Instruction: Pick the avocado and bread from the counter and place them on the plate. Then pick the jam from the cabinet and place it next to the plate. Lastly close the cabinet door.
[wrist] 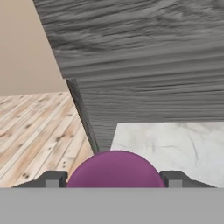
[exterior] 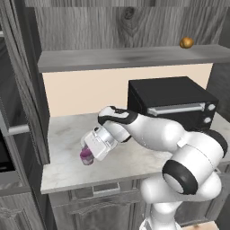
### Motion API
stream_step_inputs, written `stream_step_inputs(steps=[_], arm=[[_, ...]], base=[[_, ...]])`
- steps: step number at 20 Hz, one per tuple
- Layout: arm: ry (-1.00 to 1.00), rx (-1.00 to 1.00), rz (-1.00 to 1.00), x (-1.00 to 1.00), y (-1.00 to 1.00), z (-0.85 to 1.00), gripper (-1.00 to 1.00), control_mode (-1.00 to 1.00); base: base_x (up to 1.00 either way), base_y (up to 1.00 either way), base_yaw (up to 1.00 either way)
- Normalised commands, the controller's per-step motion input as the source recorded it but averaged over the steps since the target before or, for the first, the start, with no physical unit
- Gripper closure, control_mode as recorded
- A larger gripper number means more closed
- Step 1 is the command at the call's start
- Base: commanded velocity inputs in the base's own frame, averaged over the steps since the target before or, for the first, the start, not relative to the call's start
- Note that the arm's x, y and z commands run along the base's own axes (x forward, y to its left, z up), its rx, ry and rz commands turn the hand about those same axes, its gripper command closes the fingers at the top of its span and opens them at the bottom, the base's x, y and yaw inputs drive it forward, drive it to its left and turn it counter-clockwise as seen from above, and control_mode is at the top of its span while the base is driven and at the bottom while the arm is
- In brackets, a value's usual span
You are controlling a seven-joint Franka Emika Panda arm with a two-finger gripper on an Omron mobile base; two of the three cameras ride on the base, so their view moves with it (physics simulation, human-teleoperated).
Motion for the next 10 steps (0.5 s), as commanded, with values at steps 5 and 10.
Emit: stream_step_inputs(steps=[5,10], arm=[[0.00,0.03,0.00,0.28,0.12,-0.22,1.00,-1.00],[0.00,0.01,0.00,0.26,0.12,-0.24,1.00,-1.00]], base=[[0.00,0.00,0.00],[0.00,0.00,0.00]])
